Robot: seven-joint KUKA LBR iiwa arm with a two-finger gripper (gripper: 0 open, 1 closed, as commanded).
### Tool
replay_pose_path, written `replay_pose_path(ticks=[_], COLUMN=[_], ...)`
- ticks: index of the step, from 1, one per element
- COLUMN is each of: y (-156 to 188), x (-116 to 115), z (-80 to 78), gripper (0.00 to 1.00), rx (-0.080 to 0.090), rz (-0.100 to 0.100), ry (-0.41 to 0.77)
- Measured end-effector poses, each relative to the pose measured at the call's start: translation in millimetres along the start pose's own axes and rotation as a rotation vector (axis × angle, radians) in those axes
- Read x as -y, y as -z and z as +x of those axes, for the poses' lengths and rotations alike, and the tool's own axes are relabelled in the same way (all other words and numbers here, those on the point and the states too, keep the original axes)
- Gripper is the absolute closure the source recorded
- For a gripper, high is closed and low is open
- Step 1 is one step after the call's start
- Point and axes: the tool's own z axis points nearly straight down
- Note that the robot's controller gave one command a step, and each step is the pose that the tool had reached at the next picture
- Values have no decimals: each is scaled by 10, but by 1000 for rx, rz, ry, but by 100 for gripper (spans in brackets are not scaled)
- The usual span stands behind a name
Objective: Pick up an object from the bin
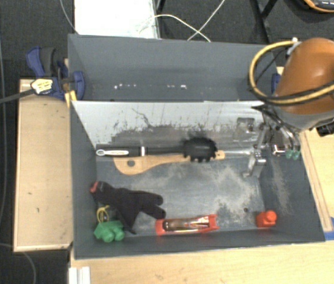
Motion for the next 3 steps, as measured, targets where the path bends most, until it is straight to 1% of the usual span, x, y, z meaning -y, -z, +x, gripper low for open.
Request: replay_pose_path(ticks=[1,2,3], y=[49,-1258,-583], x=[-3,-497,-661], z=[-16,-104,-99], gripper=[0,0,0], rx=[8,2,15], rz=[1,-1,2], ry=[3,-136,17])
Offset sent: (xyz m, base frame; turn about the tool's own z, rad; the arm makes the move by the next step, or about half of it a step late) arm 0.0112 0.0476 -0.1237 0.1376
